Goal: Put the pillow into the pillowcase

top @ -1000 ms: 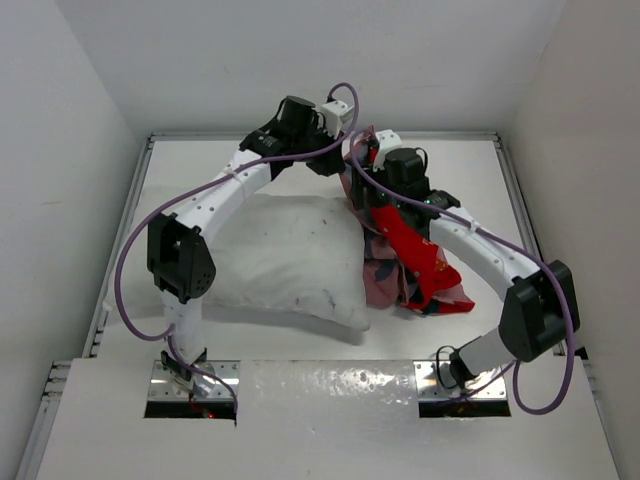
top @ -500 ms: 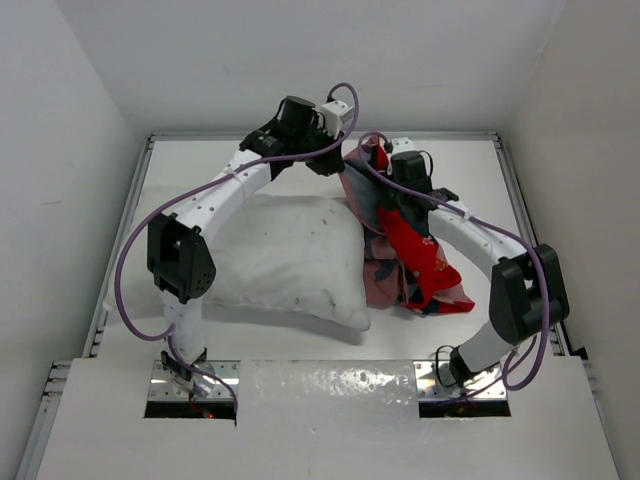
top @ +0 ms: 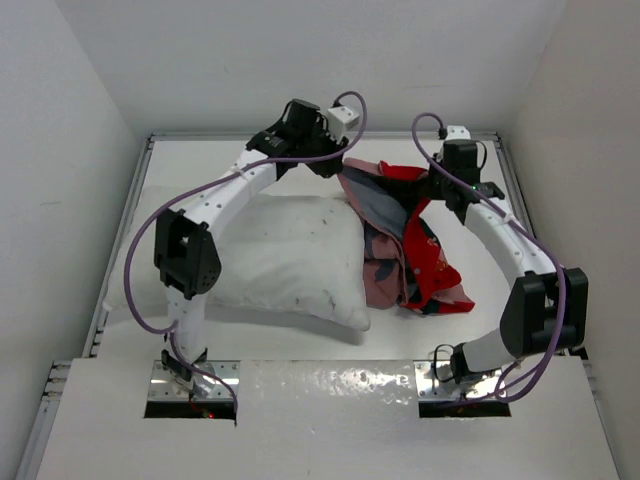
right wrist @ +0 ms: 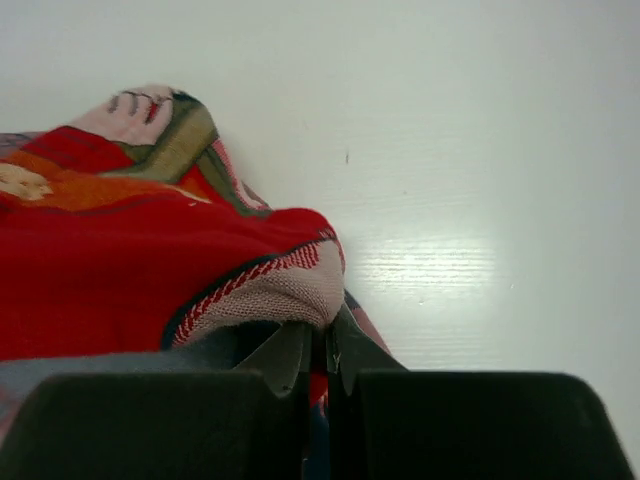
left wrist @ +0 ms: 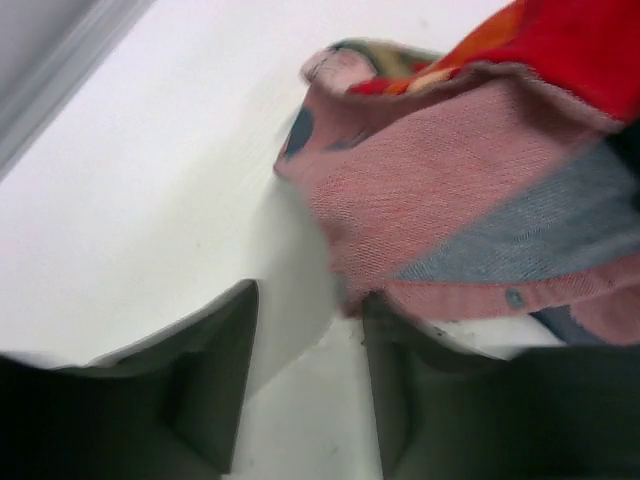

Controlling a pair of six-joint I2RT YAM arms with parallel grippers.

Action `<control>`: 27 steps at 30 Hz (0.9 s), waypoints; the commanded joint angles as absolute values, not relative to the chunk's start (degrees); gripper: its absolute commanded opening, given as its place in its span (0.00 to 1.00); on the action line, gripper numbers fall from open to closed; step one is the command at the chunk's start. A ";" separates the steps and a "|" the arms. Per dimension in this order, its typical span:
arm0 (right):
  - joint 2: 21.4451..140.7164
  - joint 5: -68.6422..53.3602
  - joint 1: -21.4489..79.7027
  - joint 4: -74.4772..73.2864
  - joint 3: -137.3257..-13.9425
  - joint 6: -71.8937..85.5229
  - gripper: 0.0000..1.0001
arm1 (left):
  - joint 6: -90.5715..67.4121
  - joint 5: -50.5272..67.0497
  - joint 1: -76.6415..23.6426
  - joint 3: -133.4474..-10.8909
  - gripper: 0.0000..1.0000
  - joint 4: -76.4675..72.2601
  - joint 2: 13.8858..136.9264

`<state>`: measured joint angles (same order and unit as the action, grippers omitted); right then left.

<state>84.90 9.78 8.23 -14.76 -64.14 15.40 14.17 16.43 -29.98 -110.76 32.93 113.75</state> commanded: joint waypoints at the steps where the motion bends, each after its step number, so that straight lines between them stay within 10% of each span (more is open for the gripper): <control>1: 84.54 4.50 6.51 -18.44 -72.04 12.31 0.00 | 21.59 13.52 -29.80 -117.57 0.50 38.88 119.78; 3: 86.48 2.04 6.59 -21.34 -74.35 10.02 0.00 | 25.73 23.48 -28.75 -129.69 0.99 50.46 123.55; 14: 89.21 -4.31 6.94 -21.27 -77.17 12.13 0.00 | 66.61 34.64 -22.06 -121.99 1.00 75.47 113.36; 27: 89.12 -3.43 9.05 -21.36 -73.83 13.18 0.00 | 59.07 27.68 -25.49 -123.39 1.00 65.48 126.90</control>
